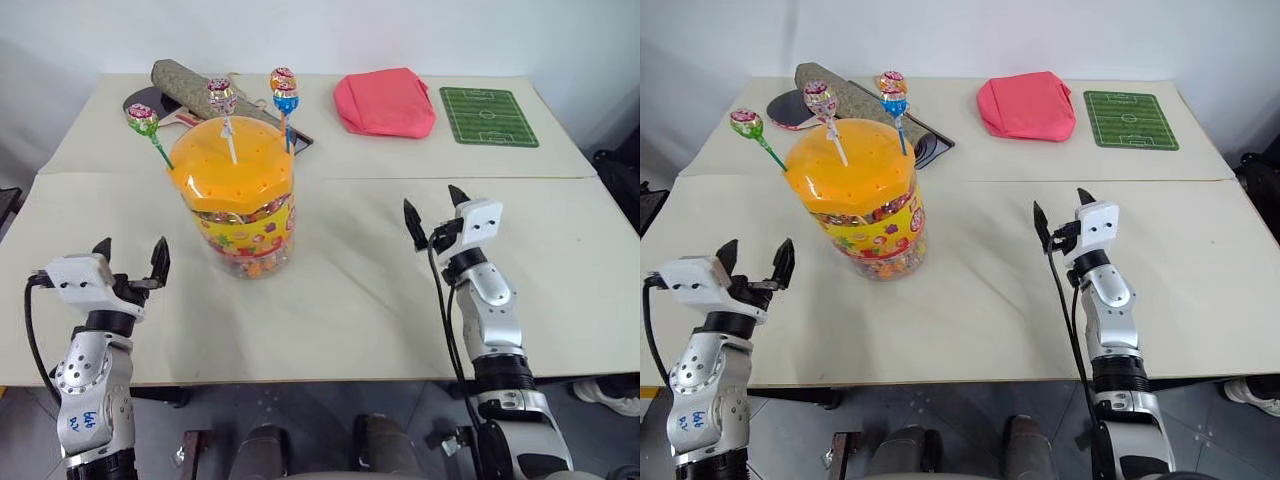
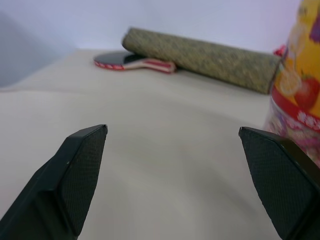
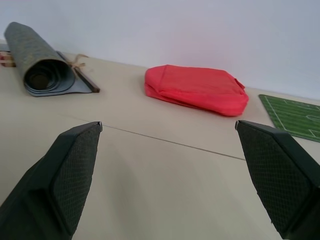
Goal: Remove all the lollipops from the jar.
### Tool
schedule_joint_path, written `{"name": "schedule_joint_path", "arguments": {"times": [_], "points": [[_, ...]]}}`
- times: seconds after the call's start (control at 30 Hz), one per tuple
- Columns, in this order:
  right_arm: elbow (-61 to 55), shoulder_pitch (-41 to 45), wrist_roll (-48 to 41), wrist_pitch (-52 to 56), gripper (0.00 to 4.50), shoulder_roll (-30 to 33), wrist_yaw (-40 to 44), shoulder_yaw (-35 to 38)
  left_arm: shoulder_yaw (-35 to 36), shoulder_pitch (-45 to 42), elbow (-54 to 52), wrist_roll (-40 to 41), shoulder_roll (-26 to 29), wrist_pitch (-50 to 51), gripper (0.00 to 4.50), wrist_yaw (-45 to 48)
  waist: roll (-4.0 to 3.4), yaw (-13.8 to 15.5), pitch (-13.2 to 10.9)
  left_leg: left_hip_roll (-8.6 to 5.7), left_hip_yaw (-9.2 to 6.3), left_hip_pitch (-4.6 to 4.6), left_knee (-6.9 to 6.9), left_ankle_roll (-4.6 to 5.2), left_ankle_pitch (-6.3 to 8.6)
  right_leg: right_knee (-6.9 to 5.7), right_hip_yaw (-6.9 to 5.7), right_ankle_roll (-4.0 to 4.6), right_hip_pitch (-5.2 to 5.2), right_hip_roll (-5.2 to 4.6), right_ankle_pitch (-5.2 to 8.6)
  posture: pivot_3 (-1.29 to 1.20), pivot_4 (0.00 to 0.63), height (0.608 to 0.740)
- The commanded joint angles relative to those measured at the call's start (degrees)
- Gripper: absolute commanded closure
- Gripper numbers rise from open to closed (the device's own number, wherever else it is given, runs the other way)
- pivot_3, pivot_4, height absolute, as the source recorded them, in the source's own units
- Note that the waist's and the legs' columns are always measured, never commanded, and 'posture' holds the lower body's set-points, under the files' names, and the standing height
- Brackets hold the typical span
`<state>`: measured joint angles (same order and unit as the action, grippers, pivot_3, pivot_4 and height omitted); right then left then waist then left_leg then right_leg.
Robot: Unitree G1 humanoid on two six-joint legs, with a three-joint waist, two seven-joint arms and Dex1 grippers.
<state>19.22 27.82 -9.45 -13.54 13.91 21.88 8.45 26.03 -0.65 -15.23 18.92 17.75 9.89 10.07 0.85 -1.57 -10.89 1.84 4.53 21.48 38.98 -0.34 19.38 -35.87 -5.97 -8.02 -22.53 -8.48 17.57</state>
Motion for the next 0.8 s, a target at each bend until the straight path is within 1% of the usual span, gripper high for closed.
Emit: {"name": "schedule_joint_path", "arguments": {"times": [0.03,0.07,0.1,0.17,0.23,0.3,0.33,0.4,0.43,0.47,0.53,0.63,0.7,0.8], "points": [[-3.5,-0.9,-1.6,0.0,0.01,1.6,2.9,-0.3,0.9,1.0,-1.4,-0.5,2.6,-0.8,0.0,1.5,0.0,0.0,0.0,0.0,0.0,0.0,0.0,0.0,0.0,0.0,0.0,0.0,0.0,0.0,0.0,0.0,0.15,0.74],[-3.7,-1.0,-1.8,0.0,0.01,1.8,3.4,-0.4,1.0,1.2,-1.3,-0.3,2.9,-1.0,0.0,1.8,0.0,0.0,0.0,0.0,0.0,0.0,-0.01,0.0,0.0,0.01,0.0,0.0,0.0,0.0,0.0,0.0,0.15,0.74],[-6.5,-1.7,-6.0,1.1,0.01,2.7,9.0,-0.9,3.1,2.1,-2.2,4.3,3.4,-1.4,0.0,5.1,0.0,0.0,0.0,0.0,0.0,0.0,-0.01,0.0,0.0,0.01,0.0,0.0,0.0,0.0,0.0,0.0,0.15,0.74],[-14.3,-3.5,-15.3,4.4,0.01,6.0,21.9,-2.3,8.3,5.1,-3.2,15.1,6.6,0.5,0.0,14.5,-0.02,0.0,0.0,0.03,-0.01,0.01,-0.02,0.01,0.01,0.04,0.01,0.0,-0.01,-0.01,0.0,0.0,0.15,0.74],[-20.3,-4.3,-20.6,6.8,0.01,10.5,30.7,-2.8,14.1,8.1,-0.6,23.6,12.0,4.0,0.0,23.6,-0.07,-0.1,0.0,0.23,-0.21,0.02,-0.07,-0.01,0.05,0.06,0.0,0.0,-0.05,0.01,0.0,0.0,0.15,0.74],[-24.1,-4.1,-24.2,10.2,0.01,13.2,33.9,-2.5,18.4,9.0,3.5,29.0,16.4,7.1,0.0,28.7,-0.11,0.0,-0.1,0.22,-0.36,0.01,-0.06,-0.01,0.07,0.11,0.0,0.02,-0.06,0.06,0.01,0.0,0.15,0.74],[-26.2,-3.4,-26.5,11.5,0.01,13.7,34.2,-1.9,20.1,8.5,6.1,31.7,19.2,9.5,0.0,31.1,-0.11,0.0,-0.1,0.16,-0.4,-0.01,-0.03,0.0,0.07,0.09,-0.02,0.03,-0.03,0.06,0.02,0.0,0.15,0.74],[-29.5,-1.9,-29.7,12.2,0.01,13.5,33.9,-0.7,21.2,6.6,9.5,34.9,24.4,13.7,0.0,35.1,-0.11,0.1,-0.1,0.15,-0.43,-0.11,0.02,0.02,0.08,0.08,-0.03,0.05,0.08,0.06,0.03,0.0,0.15,0.74],[-30.4,-1.5,-30.4,12.3,0.01,13.2,33.8,-0.4,21.3,5.8,10.7,35.7,26.2,15.0,0.0,36.5,-0.11,0.3,-0.1,0.13,-0.43,-0.1,0.04,0.02,0.08,0.07,-0.03,0.05,0.08,0.05,0.03,0.0,0.15,0.74],[-32.1,-1.4,-31.2,12.8,0.01,12.7,33.3,-0.6,20.1,2.0,11.9,37.8,28.1,16.7,0.0,37.9,-0.11,0.7,-0.1,0.07,-0.49,-0.09,0.04,0.03,0.07,0.04,-0.03,0.05,0.08,0.03,0.03,0.0,0.15,0.74],[-34.8,-1.5,-31.8,14.0,0.01,11.5,32.0,-1.6,16.6,-4.5,13.3,38.1,29.9,16.8,0.0,40.8,-0.08,1.6,-0.1,0.02,-0.56,-0.06,0.06,0.04,0.07,0.0,-0.03,0.04,0.07,-0.01,0.02,0.0,0.15,0.74],[-36.6,-1.2,-31.5,14.5,0.01,9.0,30.3,-2.8,11.8,-12.6,14.9,36.6,29.8,16.5,0.0,42.6,-0.05,1.6,0.0,-0.04,-0.61,-0.01,0.05,0.01,0.08,0.01,-0.11,0.03,0.07,-0.01,0.0,0.0,0.15,0.74],[-36.8,-1.0,-30.9,14.2,0.01,8.1,30.1,-3.2,9.8,-16.0,15.4,36.5,29.4,17.1,0.0,43.0,-0.06,1.4,0.0,-0.07,-0.54,-0.01,0.03,0.02,0.11,0.01,-0.09,0.0,0.03,-0.01,-0.01,0.0,0.15,0.74],[-36.6,-0.6,-29.4,13.2,0.01,7.1,30.9,-4.3,3.4,-23.7,15.9,35.8,28.6,18.1,0.0,45.3,-0.05,1.1,0.0,-0.05,-0.45,0.03,-0.02,-0.02,0.13,0.01,-0.15,0.0,-0.04,0.05,-0.01,0.0,0.15,0.74]]}}
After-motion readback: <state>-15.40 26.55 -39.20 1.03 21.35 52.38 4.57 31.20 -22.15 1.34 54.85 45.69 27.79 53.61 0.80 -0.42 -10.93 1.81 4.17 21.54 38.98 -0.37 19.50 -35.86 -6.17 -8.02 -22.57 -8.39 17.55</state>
